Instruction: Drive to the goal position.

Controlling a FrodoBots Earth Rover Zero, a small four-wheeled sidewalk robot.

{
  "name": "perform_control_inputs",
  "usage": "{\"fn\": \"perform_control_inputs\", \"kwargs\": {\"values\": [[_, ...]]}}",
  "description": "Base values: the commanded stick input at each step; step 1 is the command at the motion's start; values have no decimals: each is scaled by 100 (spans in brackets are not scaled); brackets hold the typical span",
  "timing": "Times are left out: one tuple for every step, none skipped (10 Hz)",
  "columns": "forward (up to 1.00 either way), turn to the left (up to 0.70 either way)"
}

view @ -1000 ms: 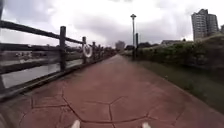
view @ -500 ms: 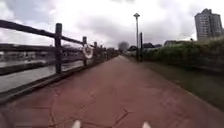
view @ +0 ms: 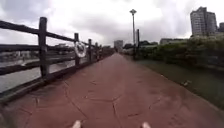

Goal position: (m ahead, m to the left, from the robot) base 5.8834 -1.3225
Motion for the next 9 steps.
{"fn": "perform_control_inputs", "kwargs": {"values": [[85, 10], [85, 10], [85, 10], [85, 10], [85, 10], [85, 10], [85, 10], [85, 10], [85, 10]]}}
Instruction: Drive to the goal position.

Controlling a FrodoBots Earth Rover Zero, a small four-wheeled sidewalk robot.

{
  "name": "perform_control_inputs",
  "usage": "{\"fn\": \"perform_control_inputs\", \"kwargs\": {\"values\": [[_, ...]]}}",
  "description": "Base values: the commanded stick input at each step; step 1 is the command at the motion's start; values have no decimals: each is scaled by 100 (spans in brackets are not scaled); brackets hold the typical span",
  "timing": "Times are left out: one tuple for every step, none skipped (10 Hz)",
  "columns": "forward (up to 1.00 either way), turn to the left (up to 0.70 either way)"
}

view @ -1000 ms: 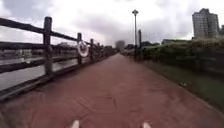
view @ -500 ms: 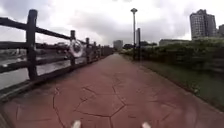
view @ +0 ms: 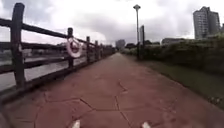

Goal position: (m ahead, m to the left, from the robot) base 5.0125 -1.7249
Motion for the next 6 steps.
{"fn": "perform_control_inputs", "kwargs": {"values": [[85, 10], [85, 10], [85, 10], [85, 4], [85, -15], [85, -24]]}}
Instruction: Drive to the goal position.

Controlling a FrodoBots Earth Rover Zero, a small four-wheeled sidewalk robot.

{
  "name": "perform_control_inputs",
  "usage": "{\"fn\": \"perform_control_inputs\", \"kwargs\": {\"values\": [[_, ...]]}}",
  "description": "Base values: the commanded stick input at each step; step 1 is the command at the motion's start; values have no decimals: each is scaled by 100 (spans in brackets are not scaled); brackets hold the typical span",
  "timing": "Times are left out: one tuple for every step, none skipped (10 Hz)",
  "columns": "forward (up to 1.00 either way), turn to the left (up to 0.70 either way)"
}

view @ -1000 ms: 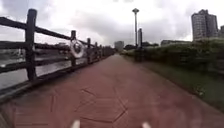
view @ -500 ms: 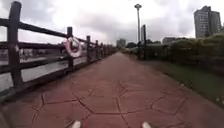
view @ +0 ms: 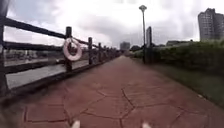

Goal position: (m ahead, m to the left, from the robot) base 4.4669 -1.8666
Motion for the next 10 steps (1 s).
{"fn": "perform_control_inputs", "kwargs": {"values": [[85, -24], [85, -24], [85, -24], [85, -24], [85, -24], [85, -24], [85, -9], [85, 10], [85, 10], [85, 10]]}}
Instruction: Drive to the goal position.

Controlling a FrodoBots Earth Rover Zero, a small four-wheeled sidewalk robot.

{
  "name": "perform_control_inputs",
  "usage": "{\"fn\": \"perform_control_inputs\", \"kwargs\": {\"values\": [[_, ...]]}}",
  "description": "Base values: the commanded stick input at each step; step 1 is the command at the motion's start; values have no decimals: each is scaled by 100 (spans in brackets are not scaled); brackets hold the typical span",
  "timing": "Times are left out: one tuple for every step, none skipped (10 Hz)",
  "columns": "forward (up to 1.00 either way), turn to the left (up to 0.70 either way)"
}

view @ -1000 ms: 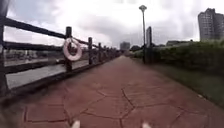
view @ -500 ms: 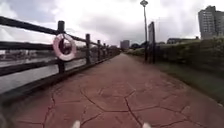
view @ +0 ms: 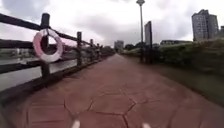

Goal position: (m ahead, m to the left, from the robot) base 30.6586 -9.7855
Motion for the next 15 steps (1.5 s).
{"fn": "perform_control_inputs", "kwargs": {"values": [[85, 10], [85, 10], [85, 10], [85, 10], [85, 10], [85, 10], [85, -6], [85, -18], [85, -24], [85, -24], [85, -24], [85, -24], [85, -24], [85, -24], [85, -24]]}}
